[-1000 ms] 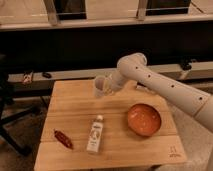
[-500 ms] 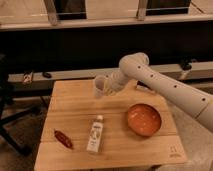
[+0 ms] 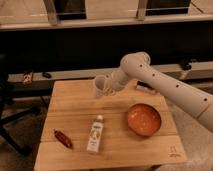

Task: Pick up the ceramic cup

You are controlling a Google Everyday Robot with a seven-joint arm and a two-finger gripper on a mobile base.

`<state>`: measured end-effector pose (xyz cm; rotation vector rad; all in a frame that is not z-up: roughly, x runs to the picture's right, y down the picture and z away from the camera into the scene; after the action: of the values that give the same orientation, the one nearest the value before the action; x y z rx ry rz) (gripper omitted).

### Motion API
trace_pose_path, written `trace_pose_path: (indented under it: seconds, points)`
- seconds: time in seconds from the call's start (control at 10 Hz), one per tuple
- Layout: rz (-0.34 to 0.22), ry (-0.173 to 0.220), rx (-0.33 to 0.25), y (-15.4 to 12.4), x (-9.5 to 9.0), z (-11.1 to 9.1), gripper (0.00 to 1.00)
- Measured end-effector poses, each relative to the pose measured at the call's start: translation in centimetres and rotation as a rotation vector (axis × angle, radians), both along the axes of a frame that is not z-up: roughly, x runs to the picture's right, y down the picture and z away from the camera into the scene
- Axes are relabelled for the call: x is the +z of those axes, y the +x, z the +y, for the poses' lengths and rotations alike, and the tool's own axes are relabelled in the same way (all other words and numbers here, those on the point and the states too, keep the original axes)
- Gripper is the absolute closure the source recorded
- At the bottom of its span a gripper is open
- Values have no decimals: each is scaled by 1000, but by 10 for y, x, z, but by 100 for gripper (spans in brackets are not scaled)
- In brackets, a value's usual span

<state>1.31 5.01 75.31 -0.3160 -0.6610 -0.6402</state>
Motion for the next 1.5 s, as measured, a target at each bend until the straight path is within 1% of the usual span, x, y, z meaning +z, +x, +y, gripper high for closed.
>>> trace_pose_path:
  seconds: [1.0, 1.5]
  points:
    - [-40, -15, -4, 5, -15, -5, 96]
    - [-48, -18, -3, 9, -23, -9, 96]
